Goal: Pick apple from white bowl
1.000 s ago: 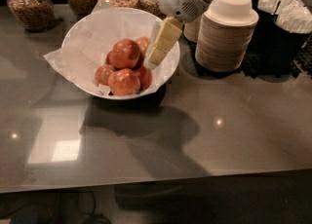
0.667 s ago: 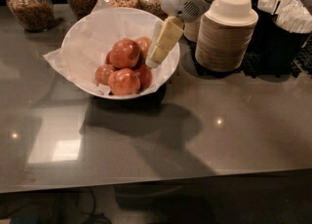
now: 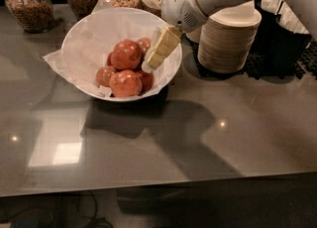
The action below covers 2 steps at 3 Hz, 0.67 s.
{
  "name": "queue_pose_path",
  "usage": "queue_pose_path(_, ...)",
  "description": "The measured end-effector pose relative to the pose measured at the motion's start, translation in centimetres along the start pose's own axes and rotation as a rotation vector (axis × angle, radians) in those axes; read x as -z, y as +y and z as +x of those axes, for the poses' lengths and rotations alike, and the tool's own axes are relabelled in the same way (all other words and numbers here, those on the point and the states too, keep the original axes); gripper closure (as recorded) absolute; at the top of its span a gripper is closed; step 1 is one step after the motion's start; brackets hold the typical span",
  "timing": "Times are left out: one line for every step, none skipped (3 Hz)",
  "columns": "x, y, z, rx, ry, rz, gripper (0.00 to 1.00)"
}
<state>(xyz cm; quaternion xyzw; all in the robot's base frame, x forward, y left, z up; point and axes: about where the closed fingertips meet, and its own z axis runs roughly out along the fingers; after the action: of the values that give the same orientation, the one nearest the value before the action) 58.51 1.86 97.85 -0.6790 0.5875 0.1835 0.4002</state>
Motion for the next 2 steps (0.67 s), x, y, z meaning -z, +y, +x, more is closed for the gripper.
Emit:
queue_pose_path(-2.1,-0.7,-0.1,-0.031,-0.121,-0.025,0.0)
queue_pose_path(-3.3,-1.1,-0.1,-0.059,-0.195,-0.051,0.07)
